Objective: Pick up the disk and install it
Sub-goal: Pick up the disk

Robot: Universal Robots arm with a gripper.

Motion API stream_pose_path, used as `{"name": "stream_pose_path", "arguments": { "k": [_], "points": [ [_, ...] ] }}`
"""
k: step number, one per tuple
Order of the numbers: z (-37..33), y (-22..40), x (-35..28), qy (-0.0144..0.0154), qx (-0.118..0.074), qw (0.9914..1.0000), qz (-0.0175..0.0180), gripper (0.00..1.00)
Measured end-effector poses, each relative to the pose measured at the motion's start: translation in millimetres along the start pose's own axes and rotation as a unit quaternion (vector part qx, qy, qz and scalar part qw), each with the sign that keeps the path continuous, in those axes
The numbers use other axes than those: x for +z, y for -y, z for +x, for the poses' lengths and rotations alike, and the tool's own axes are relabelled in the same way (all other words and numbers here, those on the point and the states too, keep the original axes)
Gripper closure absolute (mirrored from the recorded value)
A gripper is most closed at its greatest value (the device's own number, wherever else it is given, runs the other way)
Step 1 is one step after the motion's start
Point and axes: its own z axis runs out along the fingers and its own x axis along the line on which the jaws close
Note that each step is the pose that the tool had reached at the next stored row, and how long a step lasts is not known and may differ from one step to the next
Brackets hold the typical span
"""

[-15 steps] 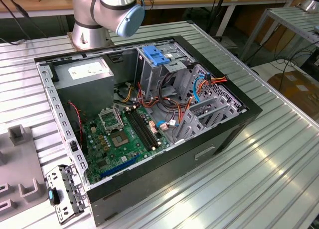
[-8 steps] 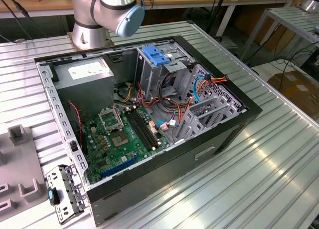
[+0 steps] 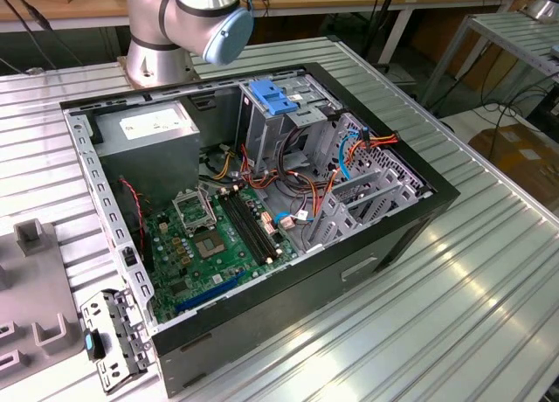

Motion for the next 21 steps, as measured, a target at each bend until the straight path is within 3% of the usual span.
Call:
{"name": "stream_pose_path", "arguments": {
  "k": [4, 6, 13, 21],
  "points": [
    [-0.7, 20.4, 0.1, 0.0, 0.0, 1.0, 0.0, 0.63],
    [-0.8, 23.4, -0.4, 0.0, 0.0, 1.0, 0.0, 0.63],
    [-0.9, 25.0, -11.1, 0.0, 0.0, 1.0, 0.0003, 0.63],
    [-1.0, 25.3, -11.9, -0.0001, 0.0, 1.0, 0.0005, 0.63]
  ]
}}
